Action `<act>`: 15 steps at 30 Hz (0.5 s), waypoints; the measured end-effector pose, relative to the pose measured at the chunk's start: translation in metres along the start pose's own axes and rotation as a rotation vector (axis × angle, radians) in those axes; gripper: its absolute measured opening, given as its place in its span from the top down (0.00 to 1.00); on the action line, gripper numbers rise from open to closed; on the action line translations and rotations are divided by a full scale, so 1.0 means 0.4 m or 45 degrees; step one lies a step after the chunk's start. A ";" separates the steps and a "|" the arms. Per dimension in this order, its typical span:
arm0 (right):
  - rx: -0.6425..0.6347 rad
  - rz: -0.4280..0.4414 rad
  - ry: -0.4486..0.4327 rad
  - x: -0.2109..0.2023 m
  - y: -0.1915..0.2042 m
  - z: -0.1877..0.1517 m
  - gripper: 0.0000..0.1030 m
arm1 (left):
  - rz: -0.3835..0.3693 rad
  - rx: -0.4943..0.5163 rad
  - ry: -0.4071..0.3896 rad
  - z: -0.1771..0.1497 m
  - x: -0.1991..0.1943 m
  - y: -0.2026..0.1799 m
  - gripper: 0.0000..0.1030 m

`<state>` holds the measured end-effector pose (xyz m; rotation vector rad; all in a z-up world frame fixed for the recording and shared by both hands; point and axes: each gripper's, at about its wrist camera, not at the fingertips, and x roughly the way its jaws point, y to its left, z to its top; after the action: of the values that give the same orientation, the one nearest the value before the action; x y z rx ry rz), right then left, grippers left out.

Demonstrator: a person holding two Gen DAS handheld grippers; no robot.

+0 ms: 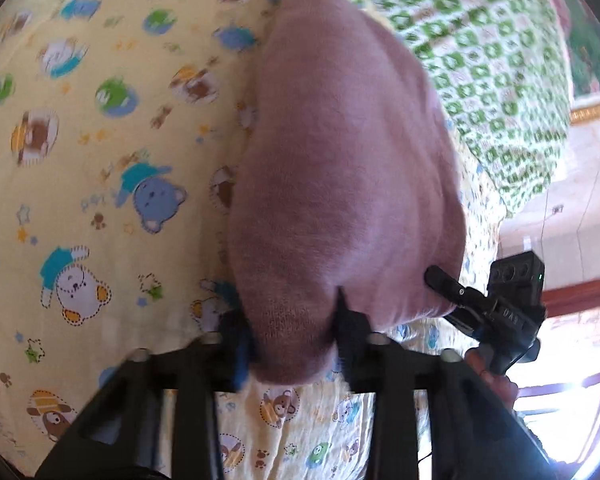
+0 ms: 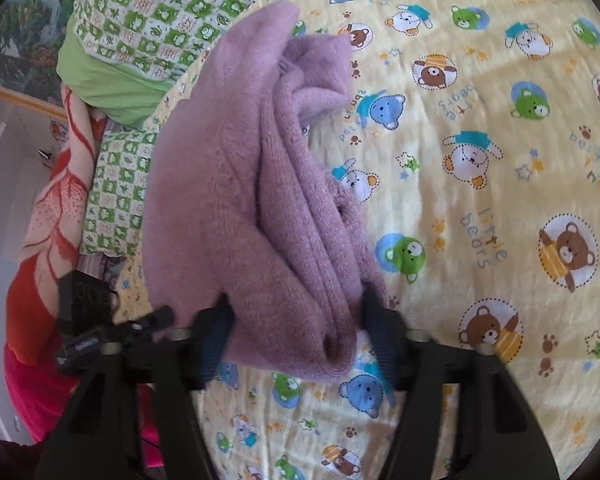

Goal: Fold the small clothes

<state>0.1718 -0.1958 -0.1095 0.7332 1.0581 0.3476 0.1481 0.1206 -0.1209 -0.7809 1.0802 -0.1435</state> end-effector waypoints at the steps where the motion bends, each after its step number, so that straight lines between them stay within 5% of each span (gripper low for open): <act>1: 0.018 0.035 0.012 -0.004 -0.004 -0.002 0.76 | -0.017 0.014 -0.013 0.001 -0.011 -0.013 0.79; 7: 0.131 0.341 -0.069 -0.103 0.011 -0.012 0.81 | -0.081 0.070 -0.041 -0.001 -0.069 -0.037 0.80; 11: 0.061 0.168 -0.019 -0.087 0.002 -0.026 0.81 | 0.013 0.056 0.015 -0.015 -0.010 -0.005 0.79; 15: 0.018 -0.045 -0.004 -0.043 -0.013 -0.044 0.78 | 0.075 0.045 0.014 -0.031 0.020 0.014 0.66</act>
<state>0.1478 -0.2029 -0.1070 0.7264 1.0702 0.3090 0.1403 0.1149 -0.1333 -0.7167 1.1068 -0.1169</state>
